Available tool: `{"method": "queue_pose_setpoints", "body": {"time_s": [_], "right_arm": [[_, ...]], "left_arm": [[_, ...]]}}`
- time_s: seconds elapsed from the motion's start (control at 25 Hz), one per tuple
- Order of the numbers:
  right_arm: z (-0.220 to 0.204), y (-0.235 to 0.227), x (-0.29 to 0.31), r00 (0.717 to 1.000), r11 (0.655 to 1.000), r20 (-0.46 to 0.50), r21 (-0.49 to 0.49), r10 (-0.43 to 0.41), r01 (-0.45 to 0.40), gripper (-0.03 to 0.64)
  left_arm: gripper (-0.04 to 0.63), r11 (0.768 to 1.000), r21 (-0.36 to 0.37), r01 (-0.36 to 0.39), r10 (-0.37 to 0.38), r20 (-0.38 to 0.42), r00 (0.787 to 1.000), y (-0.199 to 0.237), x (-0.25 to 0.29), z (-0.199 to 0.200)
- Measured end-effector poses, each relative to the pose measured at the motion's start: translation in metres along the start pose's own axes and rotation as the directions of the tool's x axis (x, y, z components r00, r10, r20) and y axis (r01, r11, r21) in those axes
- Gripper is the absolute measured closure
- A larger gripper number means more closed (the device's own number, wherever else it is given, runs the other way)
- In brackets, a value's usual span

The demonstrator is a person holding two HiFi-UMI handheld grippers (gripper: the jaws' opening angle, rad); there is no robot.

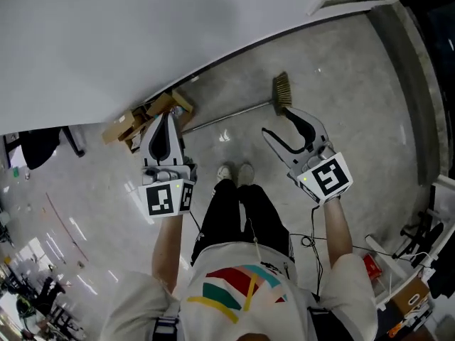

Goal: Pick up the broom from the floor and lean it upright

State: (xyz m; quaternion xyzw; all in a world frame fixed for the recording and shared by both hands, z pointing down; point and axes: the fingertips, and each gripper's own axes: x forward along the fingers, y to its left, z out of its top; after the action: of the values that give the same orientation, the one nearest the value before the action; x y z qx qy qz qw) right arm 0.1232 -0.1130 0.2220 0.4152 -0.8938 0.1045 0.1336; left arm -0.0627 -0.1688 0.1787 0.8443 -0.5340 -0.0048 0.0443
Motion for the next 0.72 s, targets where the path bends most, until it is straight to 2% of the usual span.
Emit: {"method": "queue_pose_setpoints", "body": {"time_s": [0.12, 0.2, 0.28, 0.4, 0.52, 0.64, 0.72], "right_arm": [[-0.096, 0.002, 0.084, 0.975, 0.975, -0.105, -0.079, 0.198, -0.206, 0.4], [-0.177, 0.002, 0.141, 0.935, 0.938, -0.189, -0.122, 0.3, -0.326, 0.4], [-0.268, 0.004, 0.197, 0.886, 0.886, -0.276, -0.177, 0.374, -0.429, 0.4], [-0.407, 0.01, 0.278, 0.816, 0.792, -0.393, -0.275, 0.424, -0.545, 0.402], [-0.533, 0.019, 0.345, 0.745, 0.71, -0.488, -0.307, 0.455, -0.634, 0.402], [-0.645, 0.027, 0.394, 0.652, 0.625, -0.598, -0.299, 0.466, -0.721, 0.402], [-0.705, 0.029, 0.416, 0.595, 0.576, -0.663, -0.29, 0.455, -0.764, 0.402]], "left_arm": [[0.551, 0.996, -0.004, -0.089, 0.089, -0.015, 0.996, 0.043, 0.01, -0.112], [0.551, 0.988, -0.025, -0.151, 0.15, -0.024, 0.988, 0.069, 0.016, -0.2], [0.551, 0.981, -0.033, -0.192, 0.191, -0.021, 0.981, 0.092, 0.021, -0.289], [0.551, 0.976, -0.032, -0.215, 0.215, 0.0, 0.977, 0.127, 0.03, -0.414], [0.551, 0.97, -0.049, -0.24, 0.241, 0.016, 0.97, 0.156, 0.029, -0.52], [0.551, 0.96, -0.059, -0.274, 0.276, 0.021, 0.961, 0.176, 0.018, -0.6], [0.551, 0.955, -0.065, -0.291, 0.292, 0.018, 0.956, 0.186, 0.013, -0.638]]}}
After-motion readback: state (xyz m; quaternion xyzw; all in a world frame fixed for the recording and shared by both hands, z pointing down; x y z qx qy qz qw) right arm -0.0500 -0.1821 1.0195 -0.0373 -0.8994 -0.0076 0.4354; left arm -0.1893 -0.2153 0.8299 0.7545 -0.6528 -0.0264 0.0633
